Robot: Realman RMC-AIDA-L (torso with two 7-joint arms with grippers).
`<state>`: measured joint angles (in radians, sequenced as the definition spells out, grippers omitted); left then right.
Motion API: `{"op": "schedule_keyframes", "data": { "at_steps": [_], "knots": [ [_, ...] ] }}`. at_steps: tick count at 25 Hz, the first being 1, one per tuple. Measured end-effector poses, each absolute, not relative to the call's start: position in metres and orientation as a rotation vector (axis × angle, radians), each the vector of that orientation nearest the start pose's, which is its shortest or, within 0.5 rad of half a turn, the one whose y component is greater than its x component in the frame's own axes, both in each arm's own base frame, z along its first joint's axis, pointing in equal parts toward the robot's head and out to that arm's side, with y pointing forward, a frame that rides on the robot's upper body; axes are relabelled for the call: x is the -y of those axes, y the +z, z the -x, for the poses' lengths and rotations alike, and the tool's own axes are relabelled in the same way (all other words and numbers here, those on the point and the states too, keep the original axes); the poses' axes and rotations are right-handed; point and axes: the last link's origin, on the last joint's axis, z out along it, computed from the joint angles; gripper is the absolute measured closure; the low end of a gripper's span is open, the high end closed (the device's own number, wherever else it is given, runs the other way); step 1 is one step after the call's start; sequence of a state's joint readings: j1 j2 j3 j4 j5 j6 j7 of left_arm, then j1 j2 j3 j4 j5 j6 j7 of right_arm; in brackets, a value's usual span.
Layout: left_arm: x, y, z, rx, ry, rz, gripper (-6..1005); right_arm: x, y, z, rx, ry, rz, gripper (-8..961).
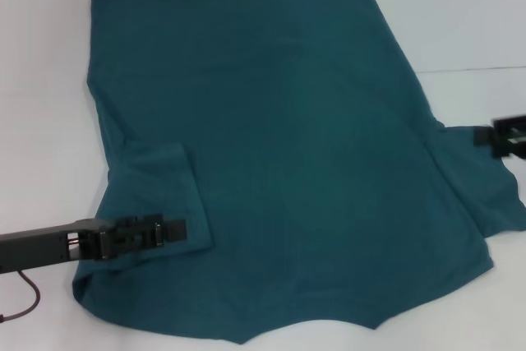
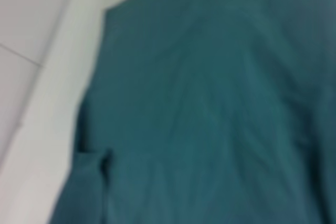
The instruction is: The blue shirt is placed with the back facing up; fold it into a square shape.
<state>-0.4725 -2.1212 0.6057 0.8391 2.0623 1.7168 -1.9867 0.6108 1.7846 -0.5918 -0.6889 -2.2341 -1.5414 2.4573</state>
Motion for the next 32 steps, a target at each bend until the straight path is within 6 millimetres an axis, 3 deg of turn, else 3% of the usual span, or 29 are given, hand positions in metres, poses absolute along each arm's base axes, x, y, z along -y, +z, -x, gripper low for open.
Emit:
{"op": "schedule_keyframes", "data": {
  "at_steps": [5, 9, 14, 32],
  "knots": [
    [-0.311, 0.021, 0.260, 1.379, -0.827, 2.585, 171, -0.364, 0.152, -0.328, -1.858, 0.329, 1.967, 477],
    [-0.311, 0.021, 0.262, 1.382, -0.823, 2.573, 170, -0.356, 0.167, -0.340, -1.878, 0.318, 1.880, 479],
    [-0.313, 0.020, 0.262, 1.387, -0.822, 2.562, 170, -0.353, 0.171, -0.352, -1.878, 0.309, 1.811, 483],
    [-0.316, 0.017, 0.262, 1.404, -0.821, 2.545, 170, -0.378, 0.121, -0.367, -1.787, 0.247, 1.746, 495]
  ]
}}
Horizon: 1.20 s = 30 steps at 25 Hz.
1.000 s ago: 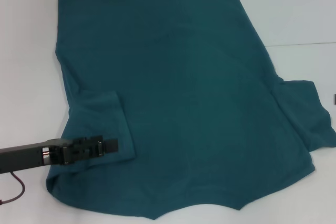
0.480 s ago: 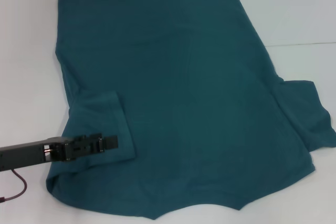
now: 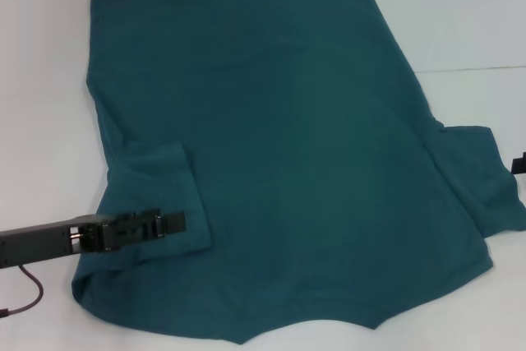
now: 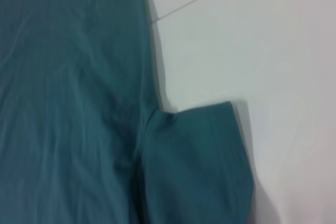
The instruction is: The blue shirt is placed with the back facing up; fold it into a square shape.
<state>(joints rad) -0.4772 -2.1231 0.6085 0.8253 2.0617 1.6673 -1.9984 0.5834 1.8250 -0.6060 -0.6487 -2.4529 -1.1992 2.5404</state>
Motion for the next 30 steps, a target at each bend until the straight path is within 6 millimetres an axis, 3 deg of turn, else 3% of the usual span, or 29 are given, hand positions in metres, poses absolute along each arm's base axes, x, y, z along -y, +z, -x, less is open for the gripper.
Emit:
{"op": "schedule_keyframes", "data": {
  "at_steps": [11, 30],
  "knots": [
    [-0.317, 0.018, 0.262, 1.401, -0.821, 2.539, 170, -0.390, 0.099, -0.365, -1.754, 0.218, 1.743, 503],
    [-0.319, 0.016, 0.266, 1.417, -0.802, 2.510, 170, -0.397, 0.085, -0.359, -1.732, 0.192, 1.758, 516]
  ]
}}
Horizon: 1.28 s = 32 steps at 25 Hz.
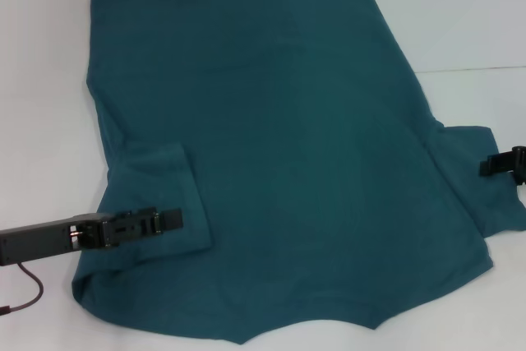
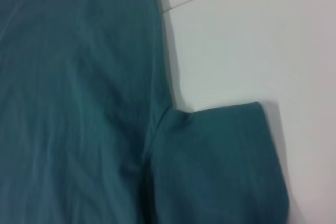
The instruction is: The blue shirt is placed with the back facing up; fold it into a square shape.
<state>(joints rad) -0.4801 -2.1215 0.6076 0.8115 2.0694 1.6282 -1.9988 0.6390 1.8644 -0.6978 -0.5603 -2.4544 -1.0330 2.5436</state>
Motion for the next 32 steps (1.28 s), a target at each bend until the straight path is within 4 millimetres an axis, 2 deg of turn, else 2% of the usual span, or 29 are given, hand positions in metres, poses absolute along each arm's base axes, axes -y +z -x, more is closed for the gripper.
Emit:
{"op": "schedule_keyframes", "data": {
  "at_steps": [23, 28, 31, 32],
  "knots": [
    [-0.3198, 0.0157, 0.2654, 1.415, -0.814, 2.507, 171, -0.3982, 0.0790, -0.3542, -1.738, 0.191, 1.785, 532],
    [-0.3198, 0.0158, 0.2655, 1.416, -0.815, 2.506, 171, -0.3985, 0.0795, -0.3539, -1.735, 0.190, 1.785, 740],
    [-0.3198, 0.0158, 0.2655, 1.415, -0.815, 2.506, 171, -0.3990, 0.0799, -0.3535, -1.733, 0.190, 1.786, 932],
    [-0.3199, 0.0159, 0.2654, 1.415, -0.815, 2.506, 171, -0.3991, 0.0800, -0.3534, -1.733, 0.190, 1.786, 932]
  ]
}}
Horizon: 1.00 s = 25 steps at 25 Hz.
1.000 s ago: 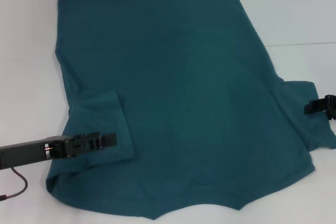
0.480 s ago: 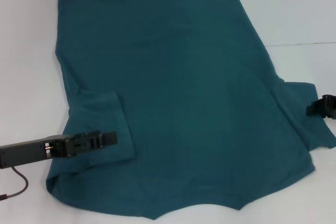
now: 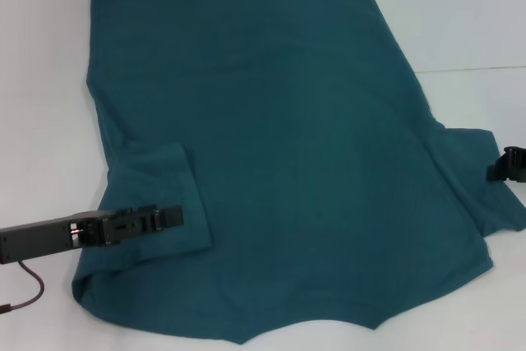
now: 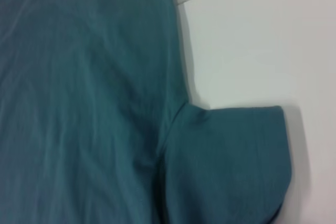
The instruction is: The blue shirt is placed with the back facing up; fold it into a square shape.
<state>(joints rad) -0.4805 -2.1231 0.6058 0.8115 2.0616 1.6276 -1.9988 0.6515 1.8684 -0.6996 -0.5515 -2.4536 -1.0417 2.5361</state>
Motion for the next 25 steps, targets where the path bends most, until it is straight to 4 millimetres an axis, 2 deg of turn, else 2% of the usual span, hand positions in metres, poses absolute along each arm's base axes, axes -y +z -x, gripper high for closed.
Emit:
{"op": "schedule_keyframes", "data": {
  "at_steps": [13, 25],
  "knots": [
    [-0.318, 0.016, 0.267, 1.422, -0.814, 2.500, 171, -0.409, 0.102, -0.352, -1.608, 0.134, 1.763, 931],
    [-0.318, 0.016, 0.267, 1.437, -0.816, 2.496, 171, -0.418, 0.123, -0.346, -1.593, 0.088, 1.696, 932]
  ]
}}
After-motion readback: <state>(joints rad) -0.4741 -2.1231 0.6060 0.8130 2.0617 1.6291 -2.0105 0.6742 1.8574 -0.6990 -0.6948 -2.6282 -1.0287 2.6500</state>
